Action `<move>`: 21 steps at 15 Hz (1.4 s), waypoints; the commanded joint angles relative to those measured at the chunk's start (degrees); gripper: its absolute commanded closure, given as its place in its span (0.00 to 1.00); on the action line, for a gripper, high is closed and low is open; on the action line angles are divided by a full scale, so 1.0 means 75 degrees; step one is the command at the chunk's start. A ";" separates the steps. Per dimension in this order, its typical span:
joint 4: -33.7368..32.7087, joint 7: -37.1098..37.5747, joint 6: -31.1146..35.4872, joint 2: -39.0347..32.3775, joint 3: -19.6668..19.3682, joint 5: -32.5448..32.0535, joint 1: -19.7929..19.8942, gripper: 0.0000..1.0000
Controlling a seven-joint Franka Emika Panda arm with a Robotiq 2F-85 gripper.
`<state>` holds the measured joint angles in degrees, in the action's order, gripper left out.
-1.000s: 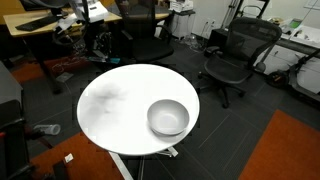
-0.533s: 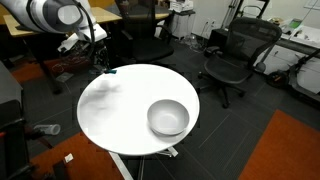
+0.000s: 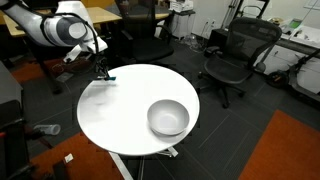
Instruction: Put the green marker on the table
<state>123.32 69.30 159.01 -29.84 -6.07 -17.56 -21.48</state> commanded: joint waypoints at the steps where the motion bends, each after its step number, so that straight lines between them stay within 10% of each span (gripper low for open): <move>1: -0.0303 0.0088 0.0042 -0.0230 -0.0252 0.0142 -0.0220 0.95; 2: -0.0341 0.0063 0.0040 -0.0249 -0.0282 0.0160 -0.0216 0.95; 4: -0.0404 -0.0002 0.0007 -0.0268 -0.0323 0.0189 -0.0188 0.56; 12: -0.0362 -0.0329 -0.0195 0.0040 -0.0316 0.0372 0.0081 0.05; 21: -0.0412 -0.0364 -0.0026 0.0071 -0.0359 0.0601 0.0172 0.00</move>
<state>120.25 67.07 158.86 -29.30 -8.34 -13.68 -19.77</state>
